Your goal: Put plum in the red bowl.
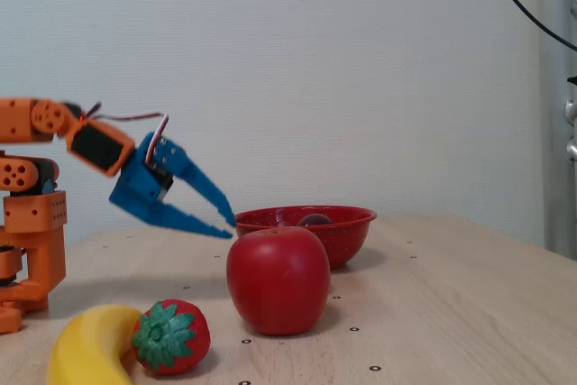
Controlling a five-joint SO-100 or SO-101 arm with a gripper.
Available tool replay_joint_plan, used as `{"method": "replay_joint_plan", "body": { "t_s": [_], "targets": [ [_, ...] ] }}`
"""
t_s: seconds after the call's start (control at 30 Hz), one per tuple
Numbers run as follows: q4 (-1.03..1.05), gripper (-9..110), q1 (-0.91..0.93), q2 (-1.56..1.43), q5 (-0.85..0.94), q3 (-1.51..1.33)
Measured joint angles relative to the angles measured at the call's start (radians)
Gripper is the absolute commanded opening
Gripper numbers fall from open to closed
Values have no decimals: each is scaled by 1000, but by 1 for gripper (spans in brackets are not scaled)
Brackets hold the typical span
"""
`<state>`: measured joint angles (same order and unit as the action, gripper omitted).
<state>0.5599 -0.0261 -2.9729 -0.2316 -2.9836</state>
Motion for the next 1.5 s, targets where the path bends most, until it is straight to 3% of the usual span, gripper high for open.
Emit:
{"method": "replay_joint_plan", "body": {
  "t_s": [0.23,0.77,1.5],
  "targets": [
    [-114,0,0,-132,-12,-123],
    [311,0,0,-247,91,-132],
    [322,0,0,-247,147,-132]
  ]
}}
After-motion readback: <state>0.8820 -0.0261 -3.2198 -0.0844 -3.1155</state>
